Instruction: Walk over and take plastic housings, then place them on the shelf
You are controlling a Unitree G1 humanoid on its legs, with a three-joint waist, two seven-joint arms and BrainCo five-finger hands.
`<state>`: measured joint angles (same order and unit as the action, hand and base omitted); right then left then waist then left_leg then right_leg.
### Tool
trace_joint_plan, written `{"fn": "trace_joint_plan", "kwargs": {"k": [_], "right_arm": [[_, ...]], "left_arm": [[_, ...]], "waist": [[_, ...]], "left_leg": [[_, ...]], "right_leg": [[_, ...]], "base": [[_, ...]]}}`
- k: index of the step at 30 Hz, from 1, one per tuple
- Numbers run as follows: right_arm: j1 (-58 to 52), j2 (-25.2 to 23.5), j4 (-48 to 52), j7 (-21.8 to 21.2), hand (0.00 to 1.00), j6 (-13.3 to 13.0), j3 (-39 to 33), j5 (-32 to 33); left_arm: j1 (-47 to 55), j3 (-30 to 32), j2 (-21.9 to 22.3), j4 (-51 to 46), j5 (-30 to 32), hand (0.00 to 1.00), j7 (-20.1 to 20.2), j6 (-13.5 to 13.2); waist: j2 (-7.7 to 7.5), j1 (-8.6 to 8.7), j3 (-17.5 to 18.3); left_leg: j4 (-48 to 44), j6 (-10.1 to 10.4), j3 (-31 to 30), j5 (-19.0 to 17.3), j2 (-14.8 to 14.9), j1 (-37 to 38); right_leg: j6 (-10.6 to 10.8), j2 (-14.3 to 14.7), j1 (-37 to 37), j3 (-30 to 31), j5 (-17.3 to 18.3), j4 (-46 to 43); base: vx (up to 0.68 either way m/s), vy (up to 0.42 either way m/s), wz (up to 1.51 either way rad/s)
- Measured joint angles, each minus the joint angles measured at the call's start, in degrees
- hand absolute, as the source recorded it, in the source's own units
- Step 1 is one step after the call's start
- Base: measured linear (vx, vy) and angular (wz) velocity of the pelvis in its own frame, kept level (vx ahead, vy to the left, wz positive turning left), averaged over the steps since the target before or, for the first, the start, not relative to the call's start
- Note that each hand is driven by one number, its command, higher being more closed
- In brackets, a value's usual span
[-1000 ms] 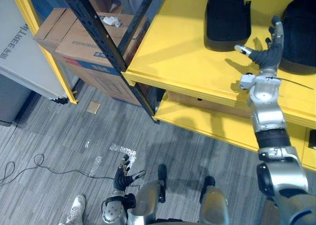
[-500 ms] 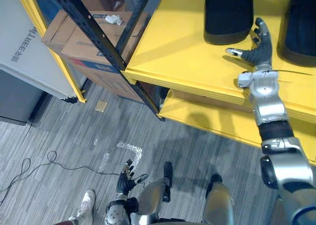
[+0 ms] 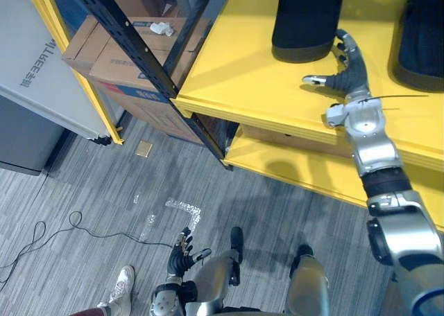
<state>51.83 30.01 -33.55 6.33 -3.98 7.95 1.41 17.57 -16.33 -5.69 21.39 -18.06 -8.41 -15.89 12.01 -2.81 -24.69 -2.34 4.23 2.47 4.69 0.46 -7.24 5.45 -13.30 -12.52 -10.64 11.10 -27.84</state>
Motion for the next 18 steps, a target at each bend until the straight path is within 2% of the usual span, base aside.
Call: {"fn": "trace_joint_plan", "kwargs": {"k": [6,18], "right_arm": [[-1.4,-2.9,4.4,-1.5,0.0,0.1,1.4,-0.1],[-2.0,-3.7,6.0,-1.4,0.0,0.5,3.0,-0.7]], "left_arm": [[0.0,0.0,0.0,-0.7,0.0,0.0,-0.1,1.5],[0.0,0.0,0.0,-0.8,0.0,0.0,-0.1,1.6]], "waist": [[0.0,-0.36,0.0],[-0.14,-1.07,-0.1]], "left_leg": [[0.0,0.0,-0.1,0.0,0.1,0.3],[0.1,0.0,-0.1,0.0,0.2,0.3]], "right_leg": [[0.0,0.1,0.6,-0.2,0.0,0.3],[0.1,0.2,0.7,-0.3,-0.1,0.6]], "base": [[0.0,0.0,0.0],[0.0,0.0,0.0]]}}
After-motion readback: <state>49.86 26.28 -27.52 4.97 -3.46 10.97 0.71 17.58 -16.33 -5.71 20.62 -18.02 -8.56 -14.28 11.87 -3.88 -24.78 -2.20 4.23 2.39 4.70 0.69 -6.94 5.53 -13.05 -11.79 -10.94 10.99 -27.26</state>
